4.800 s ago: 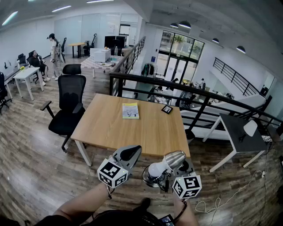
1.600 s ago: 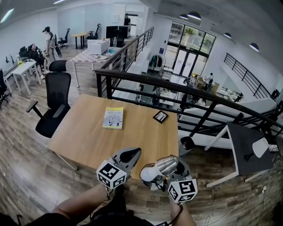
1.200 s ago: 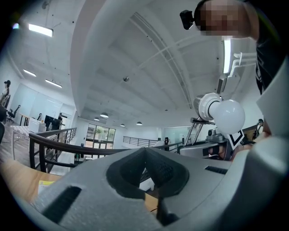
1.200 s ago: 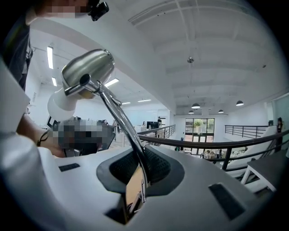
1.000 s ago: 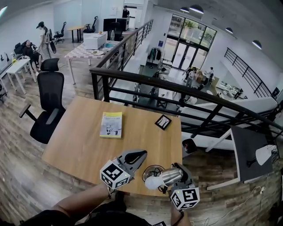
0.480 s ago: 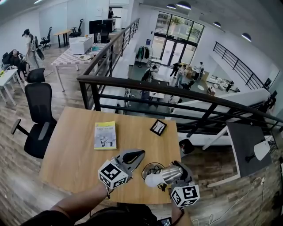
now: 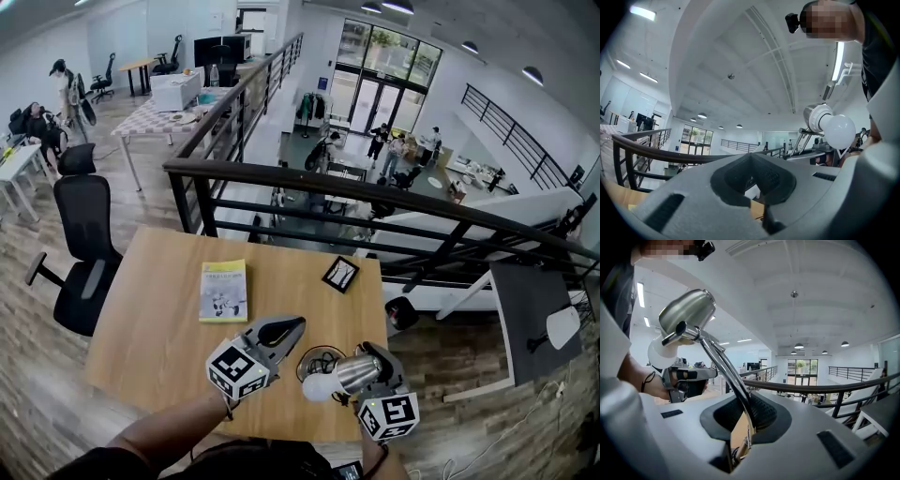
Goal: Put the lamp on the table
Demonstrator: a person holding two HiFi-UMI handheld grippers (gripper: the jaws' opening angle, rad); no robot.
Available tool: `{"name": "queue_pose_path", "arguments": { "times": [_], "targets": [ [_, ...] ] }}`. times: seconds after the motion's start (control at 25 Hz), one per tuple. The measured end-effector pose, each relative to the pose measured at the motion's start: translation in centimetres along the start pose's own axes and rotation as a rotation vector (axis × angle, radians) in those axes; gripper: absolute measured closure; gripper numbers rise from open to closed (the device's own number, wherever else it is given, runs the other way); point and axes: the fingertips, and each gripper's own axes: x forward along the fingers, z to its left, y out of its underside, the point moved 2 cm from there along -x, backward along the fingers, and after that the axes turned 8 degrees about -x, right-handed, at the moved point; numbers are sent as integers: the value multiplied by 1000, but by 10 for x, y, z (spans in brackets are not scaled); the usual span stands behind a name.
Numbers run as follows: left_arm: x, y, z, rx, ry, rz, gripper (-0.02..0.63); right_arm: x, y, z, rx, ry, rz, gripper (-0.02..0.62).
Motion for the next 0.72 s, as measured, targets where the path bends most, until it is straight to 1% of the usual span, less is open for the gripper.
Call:
{"name": "queue_pose_path", "arguments": {
  "times": [0.32, 0.72],
  "targets": [
    [20, 17, 19, -11, -17, 16, 598, 27, 17, -17, 0, -23, 30, 546],
    [41, 36, 45, -28, -53, 35, 598, 51, 44, -42, 18, -27, 57, 545]
  ]
}}
